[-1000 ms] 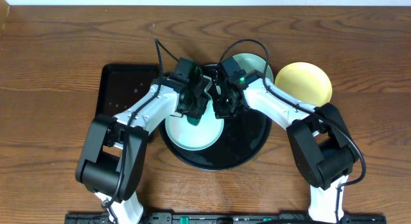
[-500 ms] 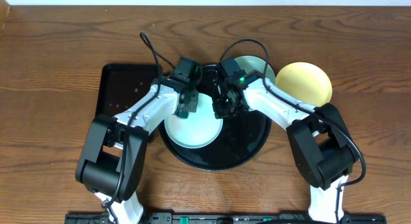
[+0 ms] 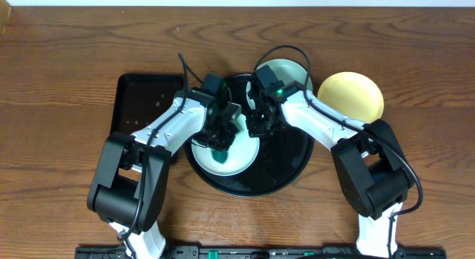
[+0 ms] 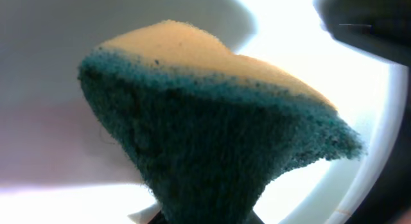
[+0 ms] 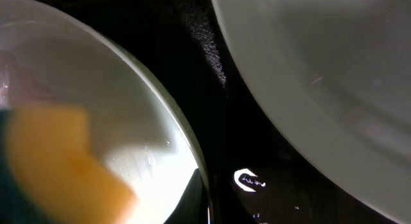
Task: Clean dirty plates on tray and stack at the side
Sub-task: 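Scrub the green plate with the sponge while the right gripper holds it, then move the sponge left over the black rectangular tray with the left gripper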
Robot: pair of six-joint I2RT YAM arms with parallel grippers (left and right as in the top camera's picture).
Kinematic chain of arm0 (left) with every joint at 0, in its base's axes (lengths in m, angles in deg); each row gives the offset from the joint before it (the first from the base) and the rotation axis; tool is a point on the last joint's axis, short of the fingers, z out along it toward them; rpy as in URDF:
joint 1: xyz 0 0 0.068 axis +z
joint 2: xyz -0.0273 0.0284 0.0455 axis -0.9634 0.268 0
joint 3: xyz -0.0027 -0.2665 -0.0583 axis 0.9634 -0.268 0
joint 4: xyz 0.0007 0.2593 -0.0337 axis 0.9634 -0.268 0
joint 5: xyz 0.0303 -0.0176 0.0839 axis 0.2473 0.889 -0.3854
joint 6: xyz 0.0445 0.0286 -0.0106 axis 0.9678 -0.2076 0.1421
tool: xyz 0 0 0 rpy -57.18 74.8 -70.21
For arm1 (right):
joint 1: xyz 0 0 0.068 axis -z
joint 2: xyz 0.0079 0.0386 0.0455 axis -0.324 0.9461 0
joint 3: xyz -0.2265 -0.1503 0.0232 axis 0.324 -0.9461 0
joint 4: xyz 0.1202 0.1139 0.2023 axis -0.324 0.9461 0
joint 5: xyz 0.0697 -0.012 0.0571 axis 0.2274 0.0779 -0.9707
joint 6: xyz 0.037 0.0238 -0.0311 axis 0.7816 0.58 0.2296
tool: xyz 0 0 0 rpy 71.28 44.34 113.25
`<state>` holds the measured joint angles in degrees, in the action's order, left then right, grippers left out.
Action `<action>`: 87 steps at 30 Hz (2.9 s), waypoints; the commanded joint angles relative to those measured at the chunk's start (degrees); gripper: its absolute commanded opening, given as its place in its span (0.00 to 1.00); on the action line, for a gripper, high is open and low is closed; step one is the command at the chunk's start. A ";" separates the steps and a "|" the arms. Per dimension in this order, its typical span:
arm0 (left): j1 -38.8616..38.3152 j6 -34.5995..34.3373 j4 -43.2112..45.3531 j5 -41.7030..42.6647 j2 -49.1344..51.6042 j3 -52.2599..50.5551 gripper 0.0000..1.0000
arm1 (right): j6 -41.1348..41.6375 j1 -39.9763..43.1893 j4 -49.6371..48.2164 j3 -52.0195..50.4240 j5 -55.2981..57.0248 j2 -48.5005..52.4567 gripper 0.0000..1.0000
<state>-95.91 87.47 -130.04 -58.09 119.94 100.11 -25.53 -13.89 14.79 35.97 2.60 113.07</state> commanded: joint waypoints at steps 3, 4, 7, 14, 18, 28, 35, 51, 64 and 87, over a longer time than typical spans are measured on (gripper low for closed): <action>-0.11 6.60 2.34 10.25 0.81 -0.17 0.07 | -0.11 0.17 -0.37 1.07 0.15 0.42 0.01; -0.11 6.56 3.23 9.66 0.81 -0.17 0.07 | -0.11 0.17 -0.37 1.07 0.15 0.42 0.01; -0.11 1.01 6.49 1.81 0.81 -0.17 0.08 | -0.13 0.17 -0.37 1.07 0.15 0.42 0.01; -0.11 -16.22 16.24 -25.03 0.81 -0.17 0.07 | -0.13 0.17 -0.35 1.07 0.15 0.42 0.01; -0.11 -27.02 17.55 -34.38 0.81 -0.17 0.08 | -0.13 0.17 -0.22 1.07 0.17 0.42 0.01; -0.22 -39.21 7.91 -38.05 0.83 -0.17 0.08 | -0.15 0.17 -0.22 1.07 0.17 0.42 0.01; -0.22 -15.34 2.58 -9.75 0.83 -0.17 0.08 | -0.13 0.17 -0.33 1.07 0.17 0.42 0.01; -0.04 -1.97 3.13 4.63 0.83 -0.17 0.08 | -0.13 0.17 -0.33 1.07 0.17 0.42 0.01; -0.07 -21.86 13.42 -34.67 0.81 -0.17 0.08 | -0.13 0.17 -0.33 1.07 0.17 0.42 0.01; 5.60 -24.81 0.57 -33.55 -11.87 12.28 0.08 | -1.38 0.24 -1.14 1.31 0.15 0.28 0.01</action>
<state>-94.25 65.03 -127.36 -91.43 112.88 109.92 -25.51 -13.89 13.96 36.04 2.60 113.09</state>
